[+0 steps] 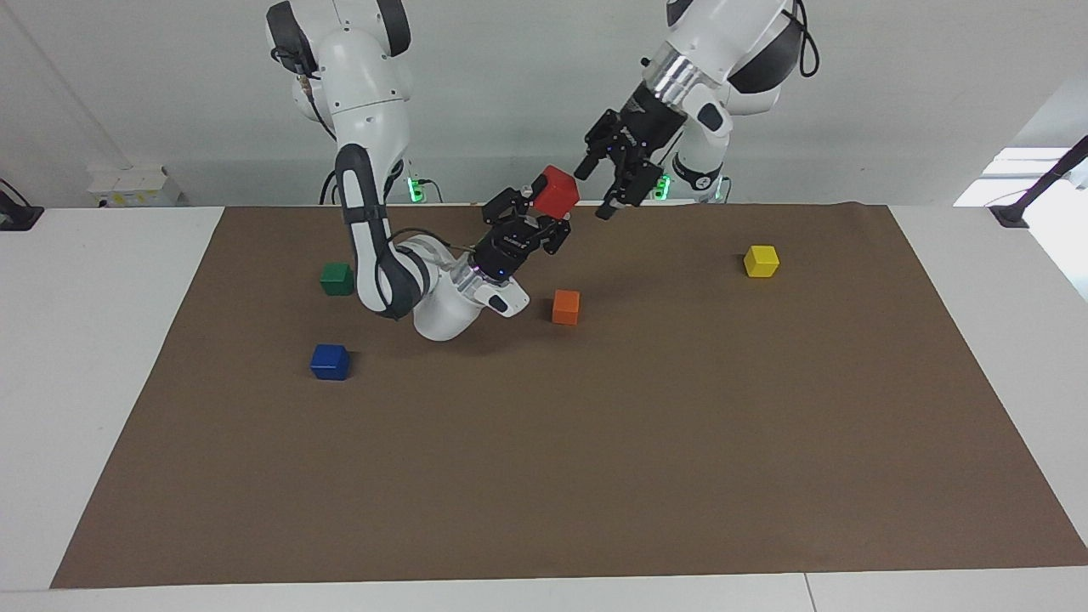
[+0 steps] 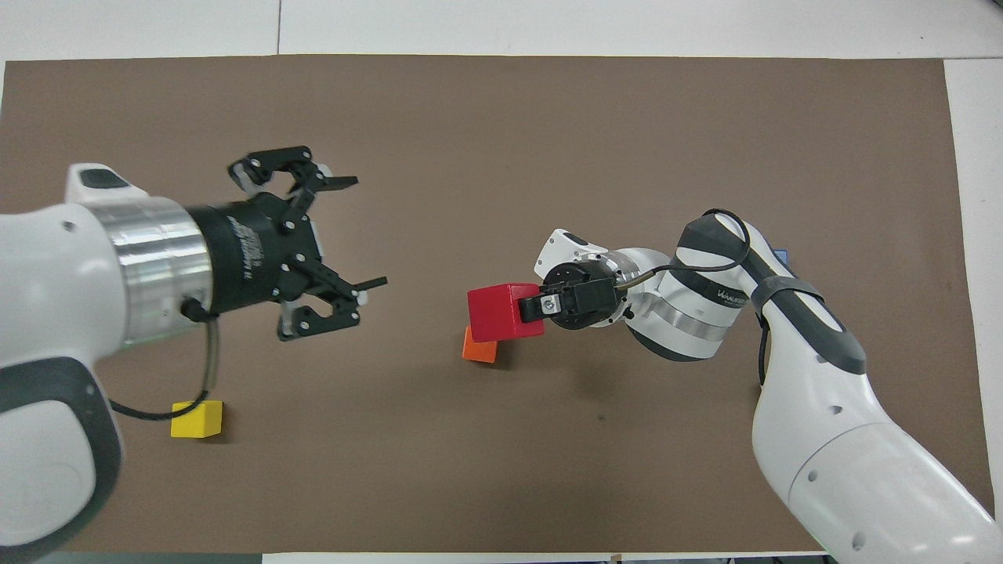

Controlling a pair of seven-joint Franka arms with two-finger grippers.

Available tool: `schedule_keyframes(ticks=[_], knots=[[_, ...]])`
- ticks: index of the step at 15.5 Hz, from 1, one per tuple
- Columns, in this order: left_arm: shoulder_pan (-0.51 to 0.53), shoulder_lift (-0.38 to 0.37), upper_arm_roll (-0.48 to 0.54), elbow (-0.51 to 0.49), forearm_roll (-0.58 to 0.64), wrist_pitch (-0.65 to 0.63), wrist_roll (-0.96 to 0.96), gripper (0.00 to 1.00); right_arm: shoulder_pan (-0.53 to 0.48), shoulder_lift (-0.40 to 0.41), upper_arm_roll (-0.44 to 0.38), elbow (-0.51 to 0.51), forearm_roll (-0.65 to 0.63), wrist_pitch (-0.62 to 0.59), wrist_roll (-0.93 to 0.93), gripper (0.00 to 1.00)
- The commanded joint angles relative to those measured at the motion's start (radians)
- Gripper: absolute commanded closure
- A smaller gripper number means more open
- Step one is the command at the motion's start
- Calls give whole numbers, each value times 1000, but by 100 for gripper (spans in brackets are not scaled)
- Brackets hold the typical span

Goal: Transfer red block to right arm and stack on blue block
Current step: 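Open the left gripper and withdraw it while the right gripper holds the cube, then carry the red cube with the right gripper above the blue cube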

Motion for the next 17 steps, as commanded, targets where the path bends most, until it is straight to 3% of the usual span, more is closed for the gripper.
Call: schedule_keyframes(ticks=[1,4,9,13,17], knots=[[12,59,90,82,31,-48,142,0,-62,-38,-1,0,-65,43,50,100],[24,130,124,148,173,-72,312,0,-146,-115,-3,-1,-180,168,128,100],[61,352,133,383,389,-207,678,0,-234,-213,-4,64,-323,336,321,100],[80,443,144,460,520,-318,1137,0,-286,-328,-6,156,-501,487,572,100],[106,504,159,518,575,-379,1473,0,-327,-368,-7,252,-645,501,735,100]])
